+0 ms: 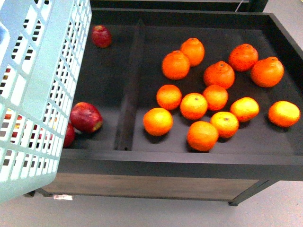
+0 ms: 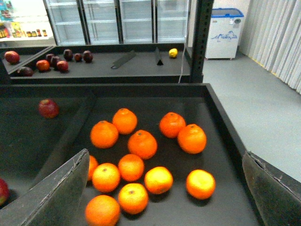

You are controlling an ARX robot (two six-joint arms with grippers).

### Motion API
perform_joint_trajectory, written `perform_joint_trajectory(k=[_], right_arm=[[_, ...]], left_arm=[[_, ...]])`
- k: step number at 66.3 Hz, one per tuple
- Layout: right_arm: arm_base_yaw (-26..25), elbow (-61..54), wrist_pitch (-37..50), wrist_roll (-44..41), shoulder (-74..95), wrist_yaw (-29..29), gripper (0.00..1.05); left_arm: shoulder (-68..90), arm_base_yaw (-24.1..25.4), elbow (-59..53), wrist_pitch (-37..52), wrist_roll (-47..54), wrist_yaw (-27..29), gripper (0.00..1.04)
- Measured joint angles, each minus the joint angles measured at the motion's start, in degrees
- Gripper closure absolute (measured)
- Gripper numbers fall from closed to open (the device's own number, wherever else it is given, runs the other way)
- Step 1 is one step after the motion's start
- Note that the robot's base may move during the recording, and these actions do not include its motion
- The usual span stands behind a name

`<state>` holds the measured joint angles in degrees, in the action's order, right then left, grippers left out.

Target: Pick lemon and mango into basket

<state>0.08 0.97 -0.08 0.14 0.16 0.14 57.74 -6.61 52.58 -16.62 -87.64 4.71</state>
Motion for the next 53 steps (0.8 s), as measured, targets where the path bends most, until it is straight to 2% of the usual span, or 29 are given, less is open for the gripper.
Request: perform_joint_trajectory(k=[53], right_arm=[[0.0, 0.0, 0.0, 0.0, 0.0, 0.0, 0.09]], left_arm=[[0.0, 0.0, 0.0, 0.0, 0.3, 0.3, 0.90]])
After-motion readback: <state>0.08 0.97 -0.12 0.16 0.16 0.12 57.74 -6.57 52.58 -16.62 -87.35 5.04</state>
